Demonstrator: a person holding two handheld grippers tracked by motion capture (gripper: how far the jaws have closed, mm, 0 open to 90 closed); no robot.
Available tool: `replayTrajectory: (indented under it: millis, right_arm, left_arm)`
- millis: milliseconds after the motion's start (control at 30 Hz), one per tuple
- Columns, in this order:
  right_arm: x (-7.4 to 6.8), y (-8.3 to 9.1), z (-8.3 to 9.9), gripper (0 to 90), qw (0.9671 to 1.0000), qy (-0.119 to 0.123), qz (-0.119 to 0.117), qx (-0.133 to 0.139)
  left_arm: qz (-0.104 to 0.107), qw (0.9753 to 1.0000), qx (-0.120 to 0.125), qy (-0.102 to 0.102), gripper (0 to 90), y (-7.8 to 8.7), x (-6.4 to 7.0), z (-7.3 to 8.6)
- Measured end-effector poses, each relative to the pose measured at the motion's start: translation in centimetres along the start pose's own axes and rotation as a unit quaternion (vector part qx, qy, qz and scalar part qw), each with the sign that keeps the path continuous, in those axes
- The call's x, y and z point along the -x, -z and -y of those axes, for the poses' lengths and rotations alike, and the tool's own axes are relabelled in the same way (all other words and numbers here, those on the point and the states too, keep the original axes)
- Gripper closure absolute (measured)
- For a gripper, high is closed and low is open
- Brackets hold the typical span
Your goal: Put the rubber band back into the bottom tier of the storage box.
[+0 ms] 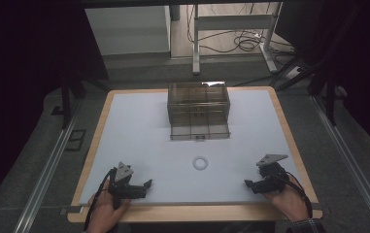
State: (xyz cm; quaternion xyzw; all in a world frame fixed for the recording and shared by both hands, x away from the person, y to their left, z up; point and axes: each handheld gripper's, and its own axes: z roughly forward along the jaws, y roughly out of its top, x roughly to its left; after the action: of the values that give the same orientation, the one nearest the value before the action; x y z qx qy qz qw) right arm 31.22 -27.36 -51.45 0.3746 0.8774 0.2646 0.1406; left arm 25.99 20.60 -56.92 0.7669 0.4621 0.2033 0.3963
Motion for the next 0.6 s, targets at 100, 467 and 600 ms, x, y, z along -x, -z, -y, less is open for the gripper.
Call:
replayTrajectory:
  millis: [100, 467, 600]
  right_arm:
    - [0.02, 0.01, 0.03, 19.6, 1.0, -0.001, -0.001, 0.001]
    - [-0.08, 0.0, 0.1, 19.3, 0.9999, -0.013, 0.005, 0.004]
    - [-0.08, 0.0, 0.04, 19.3, 0.9999, -0.013, 0.004, 0.003]
  left_arm:
    - [0.0, 1.0, 0.0, 0.0, 0.0, 0.0, 0.0, 0.0]
    - [0.0, 1.0, 0.0, -0.001, 0.0, 0.0, -0.01, 0.0]
    - [0.0, 1.0, 0.0, 0.0, 0.0, 0.0, 0.0, 0.0]
